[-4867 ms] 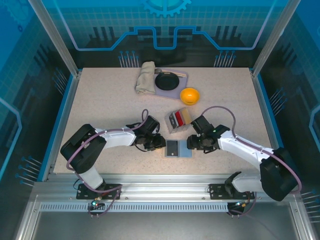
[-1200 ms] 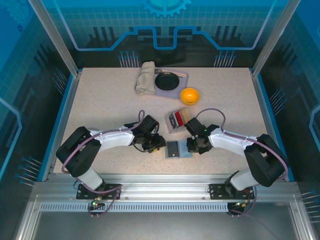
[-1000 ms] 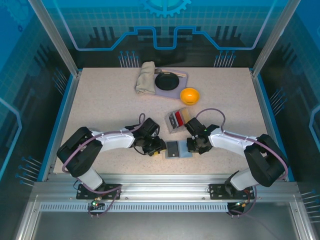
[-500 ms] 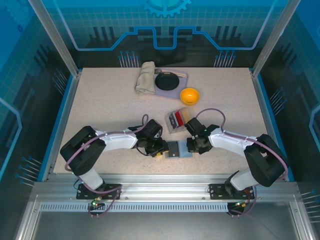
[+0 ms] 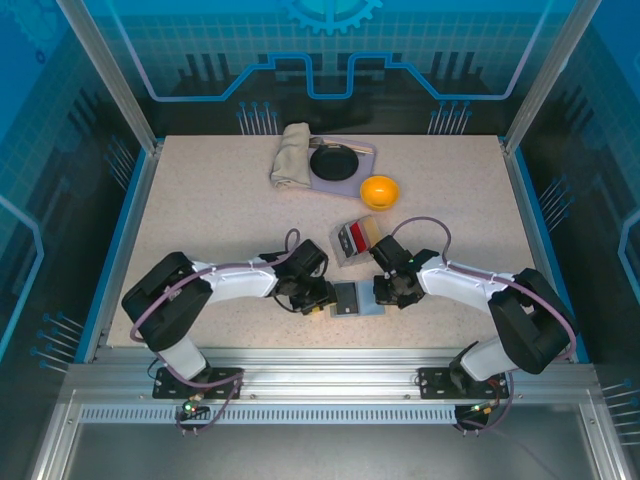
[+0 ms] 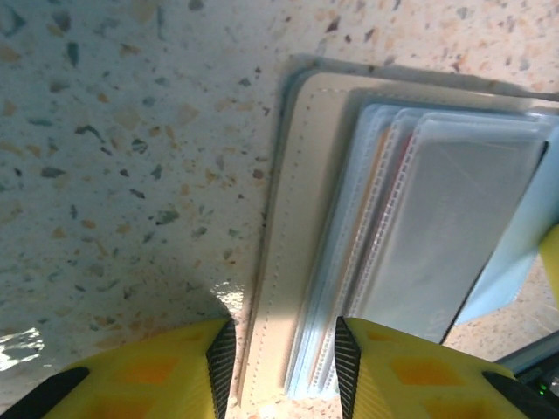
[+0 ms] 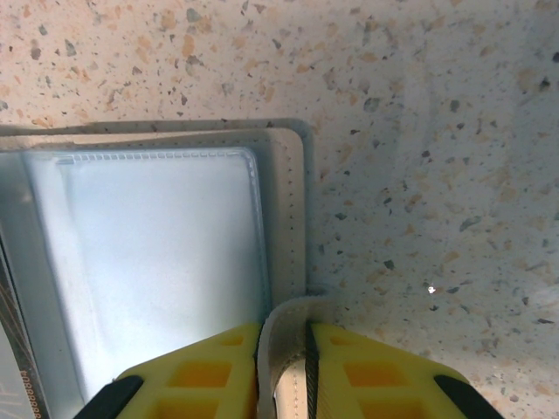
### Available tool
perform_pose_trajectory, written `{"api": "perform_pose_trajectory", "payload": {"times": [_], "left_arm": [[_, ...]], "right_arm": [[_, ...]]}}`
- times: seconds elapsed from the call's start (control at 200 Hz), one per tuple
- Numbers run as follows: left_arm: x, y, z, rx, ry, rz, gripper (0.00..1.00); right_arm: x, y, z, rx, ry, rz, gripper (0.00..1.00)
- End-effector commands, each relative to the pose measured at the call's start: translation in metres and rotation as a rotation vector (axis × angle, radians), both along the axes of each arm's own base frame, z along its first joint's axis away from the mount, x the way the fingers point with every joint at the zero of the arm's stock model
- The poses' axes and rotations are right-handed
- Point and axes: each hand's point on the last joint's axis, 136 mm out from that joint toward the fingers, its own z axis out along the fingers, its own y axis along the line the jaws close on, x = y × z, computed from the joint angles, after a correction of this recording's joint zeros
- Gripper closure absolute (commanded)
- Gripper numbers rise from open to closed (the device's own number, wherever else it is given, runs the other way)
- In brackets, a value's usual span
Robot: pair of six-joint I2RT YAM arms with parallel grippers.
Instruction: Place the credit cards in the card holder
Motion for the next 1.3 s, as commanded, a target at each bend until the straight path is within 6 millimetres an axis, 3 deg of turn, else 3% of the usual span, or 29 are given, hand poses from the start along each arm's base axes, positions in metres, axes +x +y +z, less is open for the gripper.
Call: {"api": "perform_pose_trajectory", "payload": {"times": [0.0, 0.125, 0.595, 0.82, 1.06, 1.295], "left_arm": [[-0.003, -0.013, -0.004, -0.004, 0.015, -0.055, 0.62], [-0.003, -0.026, -0.001, -0.063, 0.005, -0.071, 0.67], [0.014, -0.054, 0.064, -0.278, -0.164, -0.074, 0.67], [0.017, -0.060, 0.073, -0.315, -0.184, -0.081, 0.65], [0.022, -0.082, 0.080, -0.376, -0.185, -0.141, 0.62], [0.023, -0.101, 0.059, -0.374, -0.119, -0.187, 0.61]], "right_arm": [[-0.009, 0.001, -0.010, 0.022, 0.040, -0.001, 0.80], [-0.010, 0.002, -0.011, 0.025, 0.044, 0.000, 0.80], [-0.013, 0.001, -0.013, 0.034, 0.045, -0.005, 0.81], [-0.012, 0.002, -0.011, 0.036, 0.039, -0.008, 0.81], [-0.011, 0.000, -0.004, 0.054, 0.018, -0.026, 0.81], [-0.008, -0.013, 0.010, 0.105, -0.024, -0.099, 0.77]]}}
